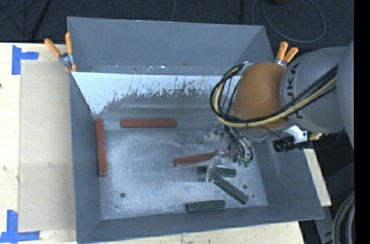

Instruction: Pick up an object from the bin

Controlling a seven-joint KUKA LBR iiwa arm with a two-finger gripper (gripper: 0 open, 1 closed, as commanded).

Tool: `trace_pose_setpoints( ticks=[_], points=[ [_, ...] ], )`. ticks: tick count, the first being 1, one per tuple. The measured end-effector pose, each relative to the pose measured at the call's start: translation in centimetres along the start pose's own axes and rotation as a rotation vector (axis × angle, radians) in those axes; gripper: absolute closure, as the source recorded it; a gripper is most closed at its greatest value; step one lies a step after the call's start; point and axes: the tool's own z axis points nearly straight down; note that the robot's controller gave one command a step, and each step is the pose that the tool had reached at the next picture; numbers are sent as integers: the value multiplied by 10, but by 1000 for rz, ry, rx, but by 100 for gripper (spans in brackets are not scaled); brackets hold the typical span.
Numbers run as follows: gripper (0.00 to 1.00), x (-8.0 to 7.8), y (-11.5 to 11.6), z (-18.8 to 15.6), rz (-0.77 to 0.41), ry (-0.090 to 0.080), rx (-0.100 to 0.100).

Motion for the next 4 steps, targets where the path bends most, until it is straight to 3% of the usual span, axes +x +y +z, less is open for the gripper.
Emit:
trace_pose_setpoints(
  ticks=[1,2,4],
  points=[
    [0,-7,0,13,-86,1,2],
    [100,-1,-4,11,167,-22,-6],
    [100,1,-4,8,166,-13,-4]
  ],
)
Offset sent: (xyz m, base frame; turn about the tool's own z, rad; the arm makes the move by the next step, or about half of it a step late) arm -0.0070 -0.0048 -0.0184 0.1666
